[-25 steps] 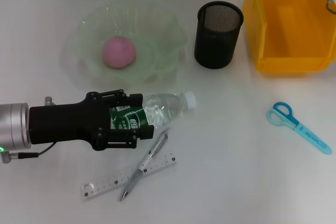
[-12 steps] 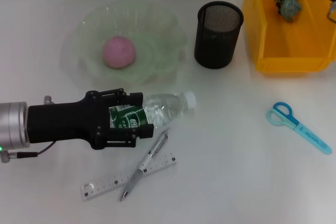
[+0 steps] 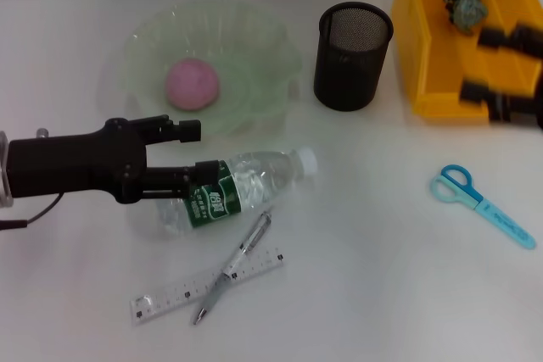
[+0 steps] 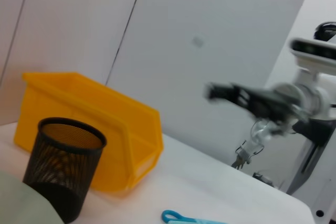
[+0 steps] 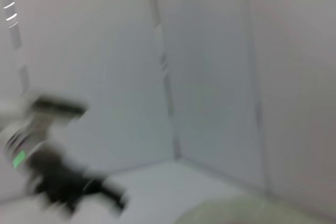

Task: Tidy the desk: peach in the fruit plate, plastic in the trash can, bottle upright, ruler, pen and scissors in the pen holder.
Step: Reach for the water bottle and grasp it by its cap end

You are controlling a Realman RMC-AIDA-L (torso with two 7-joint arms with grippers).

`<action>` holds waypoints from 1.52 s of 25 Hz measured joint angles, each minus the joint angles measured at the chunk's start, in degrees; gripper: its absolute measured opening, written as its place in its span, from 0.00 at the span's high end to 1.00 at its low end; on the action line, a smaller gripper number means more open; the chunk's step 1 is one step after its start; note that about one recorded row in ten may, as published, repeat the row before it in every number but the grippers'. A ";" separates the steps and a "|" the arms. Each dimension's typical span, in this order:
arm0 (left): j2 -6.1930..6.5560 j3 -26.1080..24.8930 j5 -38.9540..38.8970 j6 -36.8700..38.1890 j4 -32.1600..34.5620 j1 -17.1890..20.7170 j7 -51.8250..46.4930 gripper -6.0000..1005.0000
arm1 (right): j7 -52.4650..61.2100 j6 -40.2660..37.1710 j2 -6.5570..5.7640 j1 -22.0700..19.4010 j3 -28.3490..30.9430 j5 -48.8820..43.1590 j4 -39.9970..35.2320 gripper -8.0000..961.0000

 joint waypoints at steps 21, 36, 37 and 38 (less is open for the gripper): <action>-4.84 29.36 27.57 -24.72 16.67 -20.75 -35.02 0.17 | -7.37 -2.59 -0.60 -2.83 6.36 -18.25 12.11 0.12; -4.81 43.04 31.68 -31.54 16.52 -22.87 -43.96 0.17 | -7.56 -0.70 -0.43 -2.72 6.48 -18.38 13.53 0.13; -4.81 43.04 31.68 -31.54 16.52 -22.87 -43.96 0.17 | -7.57 -0.70 -0.38 -2.70 6.48 -18.39 13.54 0.13; -4.81 45.85 33.79 -34.61 15.98 -22.85 -46.08 0.17 | -7.57 -0.70 -0.32 -2.67 6.48 -18.40 13.55 0.13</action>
